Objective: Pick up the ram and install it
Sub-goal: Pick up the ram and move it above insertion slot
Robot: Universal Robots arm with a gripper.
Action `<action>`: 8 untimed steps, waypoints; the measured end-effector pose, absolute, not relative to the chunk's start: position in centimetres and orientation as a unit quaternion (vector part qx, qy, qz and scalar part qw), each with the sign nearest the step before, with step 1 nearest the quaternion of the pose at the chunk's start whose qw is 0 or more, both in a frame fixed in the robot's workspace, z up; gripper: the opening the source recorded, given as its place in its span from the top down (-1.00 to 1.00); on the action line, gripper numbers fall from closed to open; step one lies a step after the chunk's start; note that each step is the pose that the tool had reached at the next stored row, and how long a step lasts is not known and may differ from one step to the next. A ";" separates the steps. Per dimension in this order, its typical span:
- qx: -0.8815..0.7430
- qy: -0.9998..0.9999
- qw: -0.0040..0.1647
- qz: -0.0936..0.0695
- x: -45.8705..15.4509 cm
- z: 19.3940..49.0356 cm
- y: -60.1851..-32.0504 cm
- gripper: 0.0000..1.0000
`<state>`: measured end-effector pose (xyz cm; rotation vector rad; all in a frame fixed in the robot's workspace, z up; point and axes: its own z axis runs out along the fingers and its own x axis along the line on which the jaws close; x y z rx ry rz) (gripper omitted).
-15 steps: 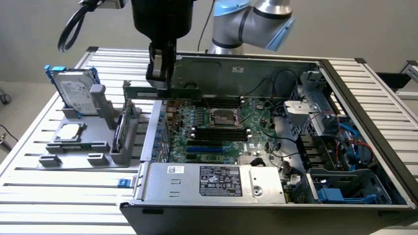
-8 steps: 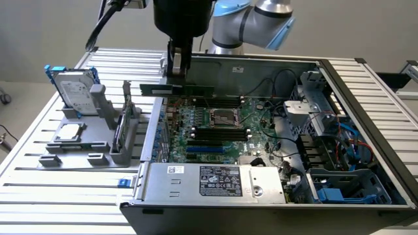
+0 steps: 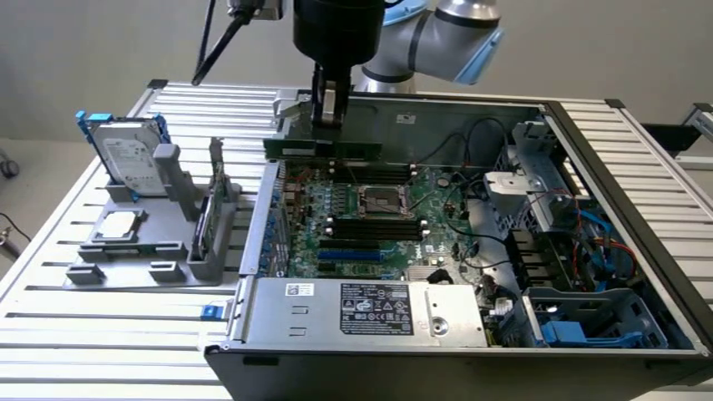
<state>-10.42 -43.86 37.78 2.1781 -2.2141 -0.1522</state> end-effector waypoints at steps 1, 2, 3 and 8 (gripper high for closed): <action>0.700 -0.712 0.016 -0.049 -10.1 37.6 -43.5 0.72; 0.700 -0.712 0.016 -0.049 -9.8 37.4 -43.2 0.72; 0.700 -0.712 0.016 -0.049 -9.5 37.2 -42.9 0.72; 0.700 -0.712 0.016 -0.049 -7.3 36.3 -42.4 0.72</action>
